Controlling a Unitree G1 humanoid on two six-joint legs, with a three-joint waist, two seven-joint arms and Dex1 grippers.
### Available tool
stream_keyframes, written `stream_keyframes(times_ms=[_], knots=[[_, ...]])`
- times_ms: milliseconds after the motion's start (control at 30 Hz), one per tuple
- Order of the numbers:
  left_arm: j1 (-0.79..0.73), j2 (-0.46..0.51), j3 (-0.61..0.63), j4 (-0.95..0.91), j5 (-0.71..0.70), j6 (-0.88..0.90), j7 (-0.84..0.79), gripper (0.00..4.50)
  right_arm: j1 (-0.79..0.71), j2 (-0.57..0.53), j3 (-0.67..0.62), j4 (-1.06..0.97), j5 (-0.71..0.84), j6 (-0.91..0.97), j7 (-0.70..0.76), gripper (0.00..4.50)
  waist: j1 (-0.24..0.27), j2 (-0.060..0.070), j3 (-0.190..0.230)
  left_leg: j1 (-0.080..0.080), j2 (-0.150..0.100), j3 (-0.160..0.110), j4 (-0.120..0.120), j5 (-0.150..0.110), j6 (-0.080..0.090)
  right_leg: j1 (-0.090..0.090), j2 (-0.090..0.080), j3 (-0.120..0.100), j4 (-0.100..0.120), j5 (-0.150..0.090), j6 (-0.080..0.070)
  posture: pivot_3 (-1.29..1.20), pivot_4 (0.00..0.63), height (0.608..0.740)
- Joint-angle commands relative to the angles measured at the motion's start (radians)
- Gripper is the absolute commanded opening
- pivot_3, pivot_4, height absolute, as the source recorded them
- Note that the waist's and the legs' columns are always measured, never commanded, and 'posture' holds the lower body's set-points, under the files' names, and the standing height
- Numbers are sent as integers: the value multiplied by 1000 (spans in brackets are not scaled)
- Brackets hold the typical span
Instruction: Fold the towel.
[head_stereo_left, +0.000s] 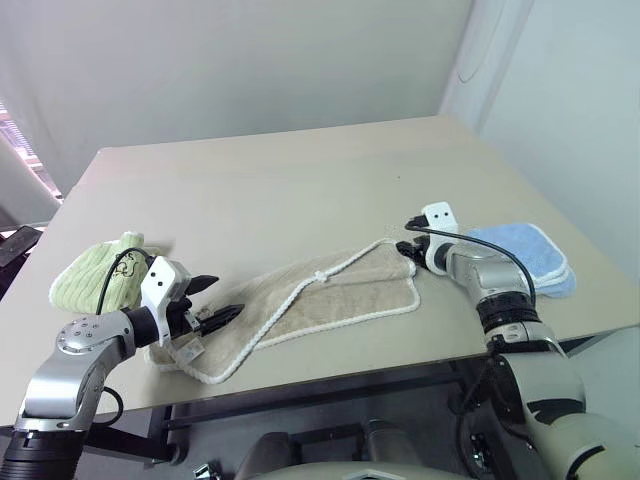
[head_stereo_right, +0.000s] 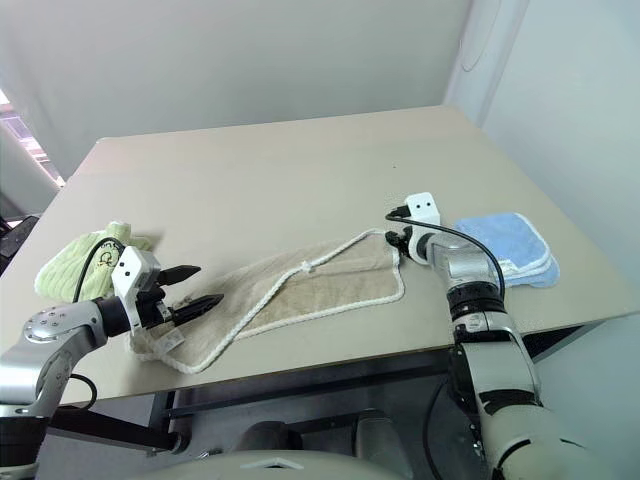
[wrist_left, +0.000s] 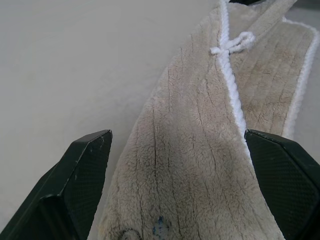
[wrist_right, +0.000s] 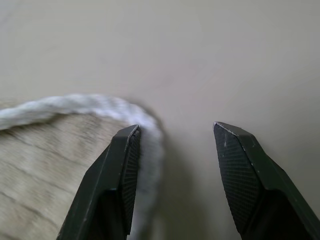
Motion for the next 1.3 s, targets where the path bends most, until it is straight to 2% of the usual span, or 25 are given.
stream_keyframes(times_ms=[33,500,600,767,867,1133,1300], knots=[[11,7,34,-33,-8,-14,7,4500,-31,21,8,-16,10,-23,36,2419,0,0,0,0,0,0,0,0,0,0,0,0,0,0,0,0,0,740],[56,25,65,-58,-1,-19,12,4500,-15,-10,88,55,-83,-51,64,2419,1,0,0,2,0,0,1,0,0,1,0,0,1,0,0,0,0,740],[66,36,76,-59,-3,-19,4,4500,-2,-17,114,52,-107,-46,68,1817,2,-1,0,2,0,0,1,0,0,1,0,0,1,0,0,0,0,740],[87,63,94,-51,-6,-18,-17,4500,-17,-10,93,19,-67,30,101,37,2,-1,-1,3,0,-1,2,0,0,3,-1,0,1,0,0,0,0,740],[90,76,101,-43,-5,-22,-26,4500,-27,-12,80,-23,-42,89,130,37,3,-1,-1,2,0,-1,2,0,0,3,-1,0,1,0,0,0,0,740],[82,80,97,-36,0,-21,-32,4500,-51,-17,4,-113,23,78,130,37,2,0,0,-1,0,-1,-1,0,0,-2,-1,0,0,0,0,0,0,740],[84,87,122,-48,-23,2,-37,4500,-53,-23,-49,-282,107,100,163,37,2,3,2,-1,0,-1,-1,0,0,-2,-1,0,1,0,0,0,0,740]])
